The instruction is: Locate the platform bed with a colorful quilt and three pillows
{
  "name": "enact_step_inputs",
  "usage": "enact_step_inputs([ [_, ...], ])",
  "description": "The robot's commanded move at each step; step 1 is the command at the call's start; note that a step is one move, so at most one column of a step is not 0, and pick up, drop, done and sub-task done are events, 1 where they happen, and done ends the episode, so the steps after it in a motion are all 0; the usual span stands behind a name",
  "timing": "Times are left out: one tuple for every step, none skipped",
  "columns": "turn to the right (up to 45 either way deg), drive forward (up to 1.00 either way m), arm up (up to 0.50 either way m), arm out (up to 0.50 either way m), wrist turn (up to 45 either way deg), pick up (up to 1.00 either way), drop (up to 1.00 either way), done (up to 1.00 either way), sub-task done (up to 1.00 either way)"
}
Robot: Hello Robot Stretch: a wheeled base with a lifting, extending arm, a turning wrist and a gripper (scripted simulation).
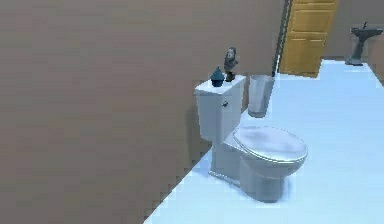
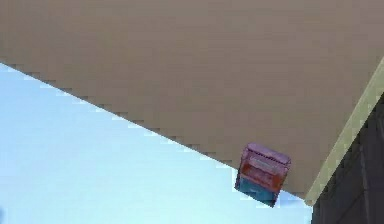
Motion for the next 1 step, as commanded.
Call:
enact_step_inputs([
  [0.0,0.05,0.0,0.0,0.0,0.0,0.0,0.0,0.0],
])
